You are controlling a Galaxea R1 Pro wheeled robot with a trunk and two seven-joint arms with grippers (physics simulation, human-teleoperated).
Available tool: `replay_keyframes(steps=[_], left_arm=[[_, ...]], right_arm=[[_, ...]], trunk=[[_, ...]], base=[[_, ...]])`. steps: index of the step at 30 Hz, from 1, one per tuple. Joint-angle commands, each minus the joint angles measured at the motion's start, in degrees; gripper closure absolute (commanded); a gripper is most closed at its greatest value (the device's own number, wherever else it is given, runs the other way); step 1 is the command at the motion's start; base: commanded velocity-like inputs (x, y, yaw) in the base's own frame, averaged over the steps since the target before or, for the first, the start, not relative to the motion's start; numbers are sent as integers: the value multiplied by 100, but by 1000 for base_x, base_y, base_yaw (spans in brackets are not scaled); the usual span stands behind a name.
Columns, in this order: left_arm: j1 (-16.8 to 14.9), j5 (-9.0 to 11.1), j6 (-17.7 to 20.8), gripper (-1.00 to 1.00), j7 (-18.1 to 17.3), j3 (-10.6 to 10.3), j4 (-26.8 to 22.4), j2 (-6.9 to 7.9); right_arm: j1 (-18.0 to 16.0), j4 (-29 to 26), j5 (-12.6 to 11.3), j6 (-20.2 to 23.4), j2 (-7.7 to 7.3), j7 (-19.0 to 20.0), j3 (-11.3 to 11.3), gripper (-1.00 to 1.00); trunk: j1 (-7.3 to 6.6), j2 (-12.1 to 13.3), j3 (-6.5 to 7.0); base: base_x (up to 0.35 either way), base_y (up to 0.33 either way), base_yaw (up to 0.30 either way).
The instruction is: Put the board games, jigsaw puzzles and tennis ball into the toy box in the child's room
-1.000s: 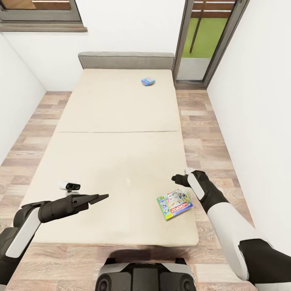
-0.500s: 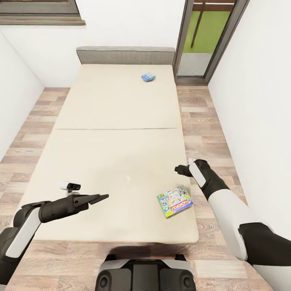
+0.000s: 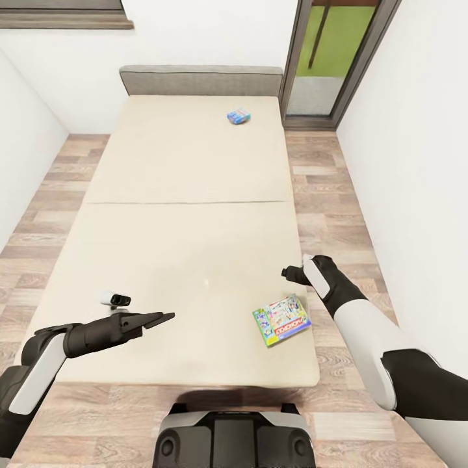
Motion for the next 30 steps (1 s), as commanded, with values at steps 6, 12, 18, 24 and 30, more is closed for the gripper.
replay_keyframes(steps=[6,12,18,24,30], left_arm=[[-3,22,30,-100,4,-8,0,5],[-3,20,30,-100,6,-8,0,5],[-3,21,29,-100,6,-1,0,5],[-3,21,30,-100,6,-6,0,5],[-3,22,29,-100,6,-7,0,5]], right_arm=[[-6,3,-59,11,-2,-53,32,-100],[-6,4,-61,6,-2,-53,33,-100],[1,5,-65,-1,4,-53,37,-100],[8,5,-62,-10,0,-53,38,-100],[10,5,-64,-15,-2,-53,39,-100]], trunk=[[3,-9,-64],[3,-9,-121],[3,-9,-177],[3,-9,-234],[3,-9,-291]], base=[[0,0,0],[0,0,0],[0,0,0],[0,0,0],[0,0,0]])
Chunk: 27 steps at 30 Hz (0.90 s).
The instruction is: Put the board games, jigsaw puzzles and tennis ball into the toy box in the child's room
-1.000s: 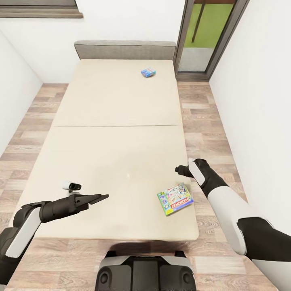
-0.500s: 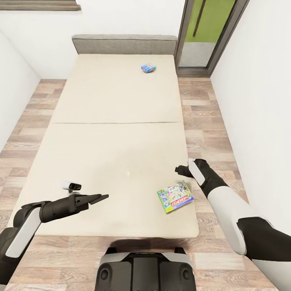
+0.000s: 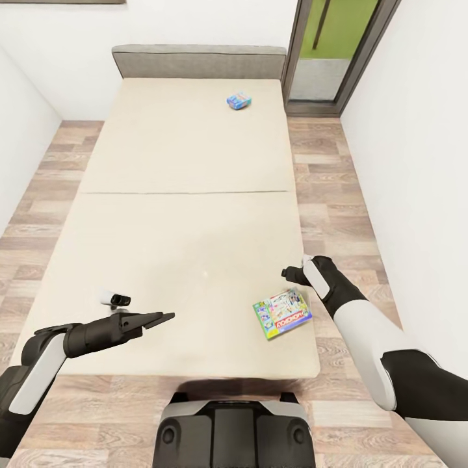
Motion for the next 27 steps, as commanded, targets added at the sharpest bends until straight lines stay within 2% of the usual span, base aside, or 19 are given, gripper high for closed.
replay_keyframes(steps=[1,27], left_arm=[[-3,21,30,-100,-4,-8,0,5],[-3,19,30,-100,38,-17,0,0]], right_arm=[[-2,-6,-59,14,-4,-53,30,-100],[-173,-12,-56,48,-4,-44,25,-100]], trunk=[[3,-9,-16],[3,-9,-262]], base=[[0,0,0],[0,0,0]])
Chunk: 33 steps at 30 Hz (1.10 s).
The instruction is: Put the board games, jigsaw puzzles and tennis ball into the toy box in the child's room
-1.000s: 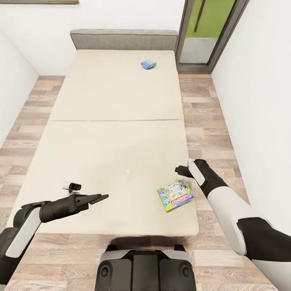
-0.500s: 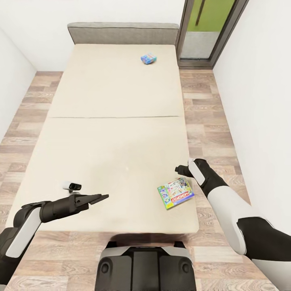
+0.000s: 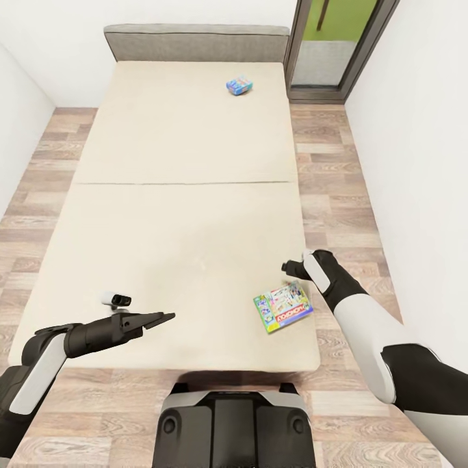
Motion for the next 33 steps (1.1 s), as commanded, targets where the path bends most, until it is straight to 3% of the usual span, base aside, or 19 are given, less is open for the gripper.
replay_keyframes(steps=[1,33], left_arm=[[-3,20,29,-100,-3,-8,0,5],[-3,23,30,-100,190,-17,0,-43]], right_arm=[[-4,-4,-60,11,-5,-52,32,-100],[-7,-2,-53,-18,-13,-54,27,-100]], trunk=[[3,-9,-16],[3,-9,-318]], base=[[0,0,0],[0,0,0]])
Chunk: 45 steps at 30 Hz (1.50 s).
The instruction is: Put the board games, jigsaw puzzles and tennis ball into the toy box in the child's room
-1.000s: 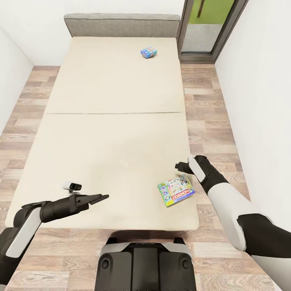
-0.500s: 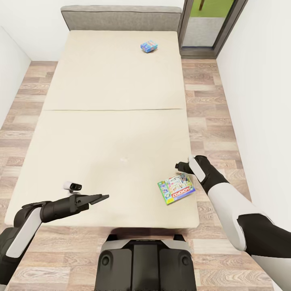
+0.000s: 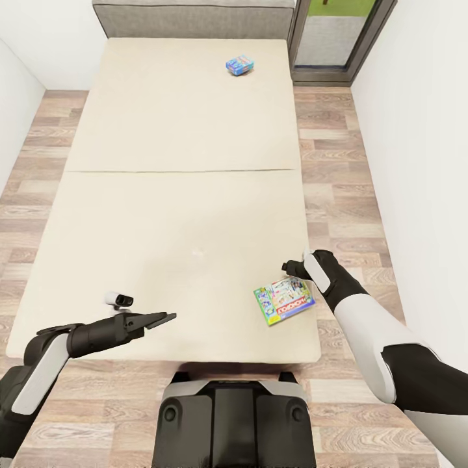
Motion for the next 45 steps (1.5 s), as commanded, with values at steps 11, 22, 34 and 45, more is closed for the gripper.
replay_keyframes(steps=[11,22,34,45], left_arm=[[-3,19,27,-100,5,-7,0,-39],[-3,19,27,-100,6,-7,0,-42],[-3,19,27,-100,6,-7,0,-43],[-3,19,27,-100,6,-7,0,-49]], right_arm=[[-2,-12,-59,12,-4,-51,30,-100],[-1,-27,-59,12,1,-50,30,-100],[41,-85,-66,7,1,-42,37,-100],[50,-93,-68,12,-7,-41,38,-100]], trunk=[[3,-9,-110],[3,-9,-214],[3,-9,-328],[3,-9,-432]], base=[[0,0,0],[0,0,0],[0,0,0],[0,0,0]])
